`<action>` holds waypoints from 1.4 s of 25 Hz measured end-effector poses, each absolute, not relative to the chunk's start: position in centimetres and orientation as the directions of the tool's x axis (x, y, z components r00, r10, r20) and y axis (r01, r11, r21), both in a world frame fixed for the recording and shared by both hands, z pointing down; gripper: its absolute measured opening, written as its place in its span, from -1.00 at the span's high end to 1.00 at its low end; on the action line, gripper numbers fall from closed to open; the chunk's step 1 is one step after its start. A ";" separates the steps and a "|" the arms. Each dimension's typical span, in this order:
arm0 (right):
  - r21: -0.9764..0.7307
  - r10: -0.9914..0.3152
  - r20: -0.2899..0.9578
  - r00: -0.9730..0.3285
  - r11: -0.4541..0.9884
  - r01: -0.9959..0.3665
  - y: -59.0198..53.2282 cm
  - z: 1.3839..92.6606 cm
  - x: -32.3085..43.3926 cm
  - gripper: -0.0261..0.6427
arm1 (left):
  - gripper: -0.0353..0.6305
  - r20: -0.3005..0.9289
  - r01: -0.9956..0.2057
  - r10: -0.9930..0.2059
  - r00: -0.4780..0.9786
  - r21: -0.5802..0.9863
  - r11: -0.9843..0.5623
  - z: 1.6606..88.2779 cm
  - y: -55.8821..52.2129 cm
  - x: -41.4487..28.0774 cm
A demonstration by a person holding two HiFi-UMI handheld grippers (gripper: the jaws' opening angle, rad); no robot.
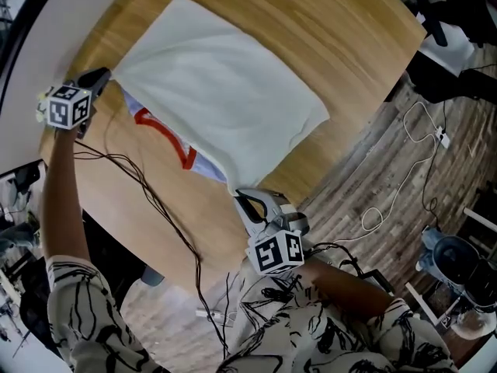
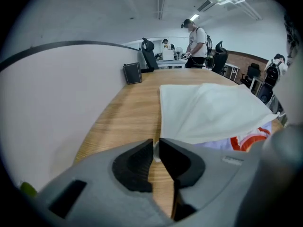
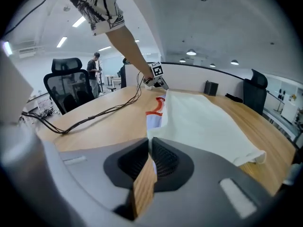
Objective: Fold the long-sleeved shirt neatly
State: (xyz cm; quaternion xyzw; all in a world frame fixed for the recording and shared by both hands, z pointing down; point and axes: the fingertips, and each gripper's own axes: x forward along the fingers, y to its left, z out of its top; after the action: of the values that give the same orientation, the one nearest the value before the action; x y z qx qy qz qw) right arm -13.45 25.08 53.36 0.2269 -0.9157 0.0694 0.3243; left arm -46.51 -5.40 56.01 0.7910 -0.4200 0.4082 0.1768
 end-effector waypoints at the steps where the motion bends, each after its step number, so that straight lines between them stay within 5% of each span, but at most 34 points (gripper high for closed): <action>1: 0.027 -0.362 0.634 -0.683 0.893 -0.449 25.1 53.8 -13.5 0.82 | 0.72 0.802 -0.808 -0.514 0.305 -0.068 -0.586 56.3 -5.2 -46.7; 4: 0.011 -0.313 0.645 -0.697 0.916 -0.402 25.9 54.3 -13.8 0.74 | 0.57 0.815 -0.811 -0.508 0.279 -0.083 -0.579 56.5 -4.2 -47.9; 9: -0.075 -0.218 0.574 -0.789 0.946 -0.316 26.9 50.9 -14.0 0.30 | 0.47 0.782 -0.819 -0.531 0.327 -0.046 -0.572 54.4 -3.8 -47.9; 17: -0.103 -0.244 0.590 -0.769 0.922 -0.372 24.3 52.5 -14.3 0.29 | 0.47 0.708 -0.840 -0.586 0.395 0.021 -0.542 52.7 -3.1 -47.0; 28: -0.254 0.024 0.641 -0.768 0.950 -0.182 29.1 55.5 -15.1 0.26 | 0.53 0.816 -0.899 -0.492 0.305 0.075 -0.432 57.6 0.1 -47.5; 35: -0.290 0.102 0.582 -0.807 0.953 -0.089 25.3 51.0 -14.0 0.20 | 0.49 0.746 -0.938 -0.593 0.304 0.126 -0.323 55.7 1.5 -47.8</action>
State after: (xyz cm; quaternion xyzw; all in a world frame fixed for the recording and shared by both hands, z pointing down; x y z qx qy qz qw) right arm -13.95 25.31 51.01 -0.0034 -0.9381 0.1532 0.3106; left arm -47.80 1.51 55.65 0.7553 -0.5067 0.3019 0.2858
